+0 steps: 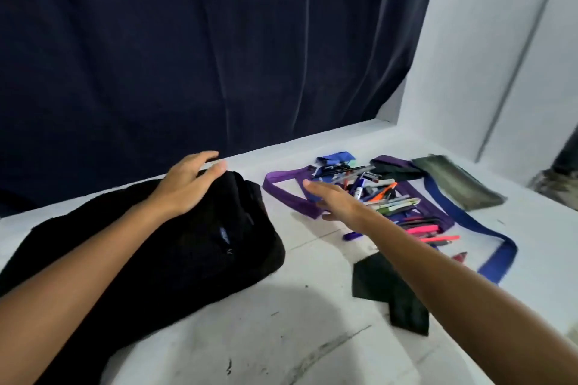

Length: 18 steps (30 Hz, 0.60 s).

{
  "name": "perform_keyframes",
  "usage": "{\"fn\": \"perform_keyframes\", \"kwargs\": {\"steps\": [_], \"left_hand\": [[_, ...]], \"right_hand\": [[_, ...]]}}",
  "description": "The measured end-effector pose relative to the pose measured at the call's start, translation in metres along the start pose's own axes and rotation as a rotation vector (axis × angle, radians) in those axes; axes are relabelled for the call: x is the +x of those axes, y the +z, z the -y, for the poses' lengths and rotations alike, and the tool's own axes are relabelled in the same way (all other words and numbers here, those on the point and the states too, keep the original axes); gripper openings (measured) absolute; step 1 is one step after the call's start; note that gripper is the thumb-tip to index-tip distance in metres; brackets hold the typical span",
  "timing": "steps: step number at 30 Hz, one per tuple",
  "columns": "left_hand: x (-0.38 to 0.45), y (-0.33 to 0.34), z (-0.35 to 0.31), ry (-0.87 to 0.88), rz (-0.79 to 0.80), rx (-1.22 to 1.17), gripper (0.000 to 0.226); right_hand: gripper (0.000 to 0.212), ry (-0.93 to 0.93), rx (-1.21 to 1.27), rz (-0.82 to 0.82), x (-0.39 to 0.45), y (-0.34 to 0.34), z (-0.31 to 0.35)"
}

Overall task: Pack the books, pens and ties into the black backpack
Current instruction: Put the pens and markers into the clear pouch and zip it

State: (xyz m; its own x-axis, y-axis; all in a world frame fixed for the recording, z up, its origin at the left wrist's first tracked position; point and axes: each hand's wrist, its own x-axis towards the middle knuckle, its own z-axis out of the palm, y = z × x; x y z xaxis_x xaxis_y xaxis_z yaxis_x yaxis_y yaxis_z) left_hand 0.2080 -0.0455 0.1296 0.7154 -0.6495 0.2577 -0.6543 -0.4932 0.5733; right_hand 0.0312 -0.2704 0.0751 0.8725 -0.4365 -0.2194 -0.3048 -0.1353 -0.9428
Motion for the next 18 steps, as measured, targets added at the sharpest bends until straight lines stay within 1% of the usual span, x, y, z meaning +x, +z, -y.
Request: {"fn": "perform_keyframes", "kwargs": {"steps": [3, 7, 9, 12, 14, 15, 16, 18], "left_hand": [[0.028, 0.060, -0.053, 0.104, 0.127, -0.028, 0.059], [0.058, 0.151, -0.131, 0.223, 0.263, -0.037, 0.053], [0.070, 0.193, -0.166, 0.255, 0.336, -0.042, 0.063], [0.089, 0.255, -0.217, 0.257, 0.431, -0.064, 0.070], [0.101, 0.293, -0.245, 0.267, 0.482, -0.070, 0.065], [0.107, 0.311, -0.258, 0.270, 0.509, -0.083, 0.062], [0.112, 0.329, -0.270, 0.258, 0.539, -0.093, 0.062], [0.118, 0.357, -0.290, 0.221, 0.597, -0.122, 0.065]], "right_hand": [[0.056, -0.037, 0.005, -0.058, -0.013, -0.064, -0.017], [0.059, 0.004, 0.026, -0.205, -0.025, -0.166, -0.050], [0.060, 0.036, 0.040, -0.273, -0.028, -0.213, -0.068], [0.052, 0.121, 0.090, -0.398, -0.023, -0.282, -0.101], [0.046, 0.140, 0.120, -0.487, -0.016, -0.322, -0.122], [0.039, 0.135, 0.126, -0.525, -0.012, -0.341, -0.131], [0.031, 0.135, 0.123, -0.559, -0.010, -0.357, -0.139], [0.027, 0.161, 0.067, -0.624, -0.005, -0.382, -0.154]]}}
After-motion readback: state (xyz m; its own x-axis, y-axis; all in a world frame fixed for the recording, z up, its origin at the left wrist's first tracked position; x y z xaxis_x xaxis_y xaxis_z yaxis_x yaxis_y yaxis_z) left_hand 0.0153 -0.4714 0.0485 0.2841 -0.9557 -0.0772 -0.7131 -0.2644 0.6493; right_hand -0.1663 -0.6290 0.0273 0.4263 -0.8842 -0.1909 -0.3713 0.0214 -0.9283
